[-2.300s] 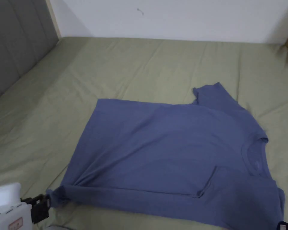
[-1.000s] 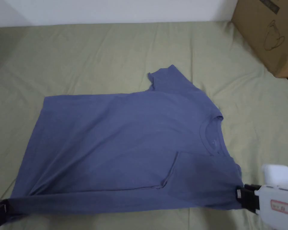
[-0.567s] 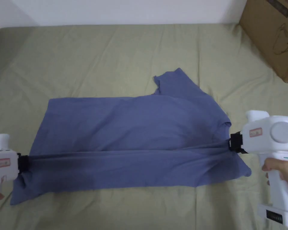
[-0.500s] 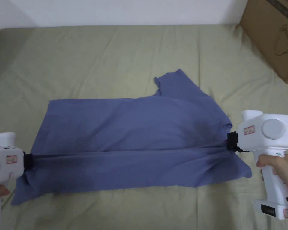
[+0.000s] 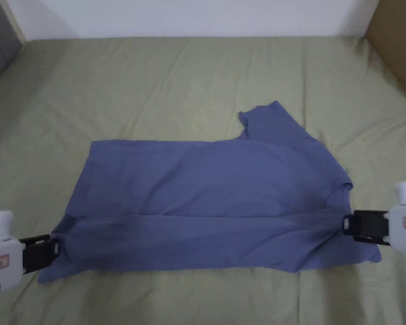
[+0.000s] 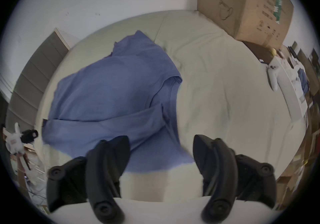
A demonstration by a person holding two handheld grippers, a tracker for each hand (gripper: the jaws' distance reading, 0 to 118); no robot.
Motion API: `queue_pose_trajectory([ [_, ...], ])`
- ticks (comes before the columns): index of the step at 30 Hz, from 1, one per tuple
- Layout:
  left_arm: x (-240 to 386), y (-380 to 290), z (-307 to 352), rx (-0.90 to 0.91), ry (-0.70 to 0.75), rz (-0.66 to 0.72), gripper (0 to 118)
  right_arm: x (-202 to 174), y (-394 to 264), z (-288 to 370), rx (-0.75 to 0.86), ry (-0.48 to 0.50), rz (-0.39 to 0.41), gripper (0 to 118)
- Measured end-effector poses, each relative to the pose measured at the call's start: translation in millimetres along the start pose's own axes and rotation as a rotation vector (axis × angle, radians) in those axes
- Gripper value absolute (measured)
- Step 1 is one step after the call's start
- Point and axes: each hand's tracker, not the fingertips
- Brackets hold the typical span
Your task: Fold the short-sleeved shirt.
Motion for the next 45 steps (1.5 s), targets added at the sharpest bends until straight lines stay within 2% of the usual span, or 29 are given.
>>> queue_pose_trajectory([
  [2, -1.7, -18.7, 11.3, 0.014, -0.005, 0.021, 0, 1.6, -22.7, 16.2, 0.027, 0.031, -0.041, 23],
  [3, 0.0, -27.4, 15.0, 0.022, 0.006, 0.023, 0, 1.4, -33.2, 18.2, 0.015, 0.015, -0.062, 0],
  [8, -0.7, -50.2, 5.2, -0.017, -0.026, 0.051, 0, -1.1, -77.4, 13.3, -0.089, -0.019, -0.043, 0],
  [9, -0.2, -47.1, 0.6, -0.02, -0.019, 0.06, 7, -0.4, -83.1, 11.6, -0.113, -0.018, -0.053, 0],
  [10, 0.1, -44.6, -2.6, -0.012, -0.006, 0.074, 25, 0.2, -87.8, 11.2, -0.118, -0.015, -0.068, 0],
  [11, -0.9, -40.9, -6.9, -0.005, -0.008, 0.083, 53, 0.7, -92.2, 11.2, -0.121, -0.011, -0.086, 0],
  [12, -2.3, -36.9, -13.4, 0.001, -0.015, 0.096, 92, 7.0, -94.3, 8.5, -0.126, 0.002, -0.106, 0],
  [13, -3.6, -31.7, -23.0, -0.004, -0.016, 0.108, 105, 8.8, -96.7, 7.7, -0.126, 0.01, -0.121, 0],
  [15, -1.8, -24.0, -38.0, -0.034, 0.017, 0.136, 106, 8.9, -100.5, 6.3, -0.13, 0.008, -0.14, 0],
  [16, -1.2, -22.3, -46.6, -0.053, 0.018, 0.138, 101, 9.7, -100.5, 6.1, -0.134, 0.007, -0.14, 0],
  [17, -1.2, -20.8, -55.2, -0.094, 0.022, 0.141, 82, 9.6, -101.5, 5.2, -0.136, 0.002, -0.142, 0],
  [18, 0.9, -21.6, -60.5, -0.124, 0.027, 0.138, 74, 9.8, -101.2, 4.3, -0.138, -0.002, -0.144, 0],
  [19, 5.0, -24.8, -65.8, -0.129, 0.028, 0.117, 66, 10.2, -100.3, 3.4, -0.141, -0.002, -0.143, 0],
  [20, 10.6, -26.9, -65.3, -0.125, 0.11, 0.055, 59, 10.4, -98.0, 3.5, -0.141, 0.002, -0.138, 0],
  [21, 13.1, -25.2, -58.6, -0.099, 0.066, 0.042, 56, 10.5, -95.3, 2.3, -0.138, 0.01, -0.129, 0],
  [22, 14.5, -22.8, -53.8, -0.093, 0.055, 0.03, 47, 10.0, -91.2, 0.8, -0.134, 0.011, -0.119, 8],
  [23, 13.6, -21.7, -51.5, -0.088, 0.068, 0.016, 28, 9.5, -85.3, -2.1, -0.127, 0.01, -0.112, 27],
  [24, 11.0, -20.4, -50.8, -0.083, 0.066, 0.019, 10, 9.1, -80.2, -5.2, -0.123, 0.016, -0.109, 57],
  [25, 5.6, -16.8, -47.2, -0.086, 0.044, 0.032, 10, 9.8, -72.9, -11.1, -0.119, 0.027, -0.109, 78],
  [26, 2.3, -15.5, -47.6, -0.106, 0.008, 0.066, 10, 10.5, -65.2, -17.7, -0.107, 0.039, -0.124, 89],
  [27, 0.4, -15.3, -47.5, -0.101, 0.012, 0.077, 10, 11.5, -58.4, -24.1, -0.094, 0.046, -0.141, 90],
  [30, -2.1, -14.7, -47.0, -0.097, 0.005, 0.09, 10, 15.7, -37.0, -54.8, -0.103, 0.004, -0.188, 88],
  [32, -1.3, -15.3, -47.3, -0.099, 0.008, 0.083, 10, 18.8, -30.9, -74.3, -0.135, 0.009, -0.271, 72],
  [34, 1.3, -14.6, -47.3, -0.105, 0.012, 0.062, 10, 16.1, -31.6, -78.4, -0.148, -0.035, -0.331, 64],
  [35, 2.2, -14.4, -46.6, -0.107, 0.015, 0.049, 10, 11.2, -32.4, -71.8, -0.13, -0.046, -0.271, 55],
  [36, 2.6, -14.1, -46.0, -0.106, 0.016, 0.039, 10, 6.4, -34.5, -65.7, -0.116, -0.082, -0.188, 30],
  [37, 0.5, -12.6, -48.5, -0.108, 0.016, 0.032, 10, 4.2, -37.3, -60.8, -0.101, -0.107, -0.145, 14],
  [39, -0.2, -10.9, -48.1, -0.111, 0.014, 0.019, 9, 8.6, -41.3, -51.7, -0.106, -0.008, -0.202, 11],
  [45, -3.3, -11.4, -22.4, -0.097, -0.014, -0.016, 8, 13.6, -56.2, -7.1, -0.08, 0.043, -0.254, 11],
])
